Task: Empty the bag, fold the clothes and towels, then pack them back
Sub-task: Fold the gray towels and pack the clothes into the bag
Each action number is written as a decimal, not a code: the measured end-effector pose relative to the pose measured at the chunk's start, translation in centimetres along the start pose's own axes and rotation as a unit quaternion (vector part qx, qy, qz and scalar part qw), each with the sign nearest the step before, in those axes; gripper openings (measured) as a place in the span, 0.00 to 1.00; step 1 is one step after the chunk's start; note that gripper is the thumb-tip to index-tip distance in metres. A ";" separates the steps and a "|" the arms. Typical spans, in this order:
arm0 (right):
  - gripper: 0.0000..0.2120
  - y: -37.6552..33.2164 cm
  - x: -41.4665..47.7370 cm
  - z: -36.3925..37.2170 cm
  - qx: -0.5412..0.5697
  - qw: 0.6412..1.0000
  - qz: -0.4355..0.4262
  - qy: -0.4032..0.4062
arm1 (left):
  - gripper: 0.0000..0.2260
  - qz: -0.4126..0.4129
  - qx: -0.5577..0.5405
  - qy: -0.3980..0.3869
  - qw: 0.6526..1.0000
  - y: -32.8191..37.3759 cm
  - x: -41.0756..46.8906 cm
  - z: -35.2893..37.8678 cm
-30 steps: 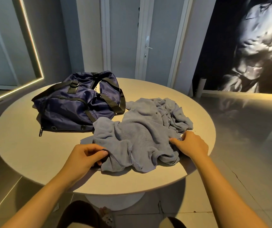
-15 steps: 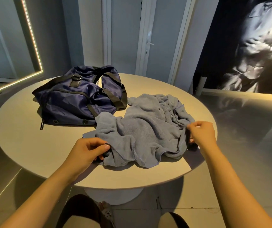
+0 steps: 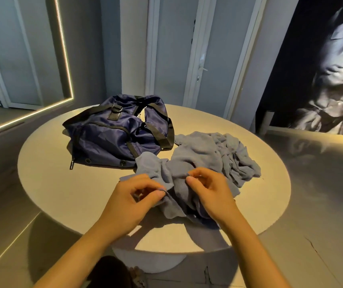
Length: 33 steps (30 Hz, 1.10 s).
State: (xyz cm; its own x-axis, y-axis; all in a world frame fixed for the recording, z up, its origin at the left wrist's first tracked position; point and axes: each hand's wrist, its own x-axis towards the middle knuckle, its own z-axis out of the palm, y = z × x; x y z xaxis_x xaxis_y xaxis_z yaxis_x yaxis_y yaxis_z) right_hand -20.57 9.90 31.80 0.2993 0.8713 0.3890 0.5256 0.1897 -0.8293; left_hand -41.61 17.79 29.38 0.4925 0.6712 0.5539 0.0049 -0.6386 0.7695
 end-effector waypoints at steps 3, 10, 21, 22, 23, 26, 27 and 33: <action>0.06 0.1 -1.4 -0.1 0.089 0.995 0.029 0.043 | 0.05 0.060 0.043 -0.003 0.997 0.9 0.4 2.0; 0.12 0.5 -4.0 -1.8 0.132 0.989 -0.006 0.064 | 0.06 0.089 0.026 -0.025 0.995 1.9 2.1 5.3; 0.04 0.7 -4.9 -2.7 0.194 0.979 0.056 0.044 | 0.09 0.094 0.040 -0.071 0.992 2.4 2.1 6.5; 0.04 0.7 -4.8 -2.8 0.180 0.981 0.049 0.054 | 0.09 0.094 0.039 -0.068 0.993 2.6 2.1 6.5; 0.05 0.6 -4.7 -2.8 0.167 0.983 0.036 0.065 | 0.09 0.094 0.035 -0.062 0.993 2.8 2.1 6.3; 0.08 0.4 -4.7 -2.7 0.127 0.989 -0.011 0.078 | 0.06 0.099 0.019 -0.054 0.993 3.5 2.3 5.9; 0.09 0.3 -4.9 -2.6 0.120 0.990 -0.022 0.075 | 0.06 0.101 0.019 -0.059 0.993 3.6 2.4 5.9; 0.11 0.2 -5.8 -2.8 0.134 0.989 -0.020 0.062 | 0.05 0.075 0.016 -0.071 0.995 3.8 2.8 6.0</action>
State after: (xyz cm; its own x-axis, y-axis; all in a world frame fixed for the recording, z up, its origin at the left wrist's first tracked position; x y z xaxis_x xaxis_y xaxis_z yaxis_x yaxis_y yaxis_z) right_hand -19.98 3.64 30.51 0.3867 0.8015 0.4562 0.3142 0.3505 -0.8823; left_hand -34.96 14.99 31.93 0.6073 0.5095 0.6096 -0.0515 -0.7405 0.6701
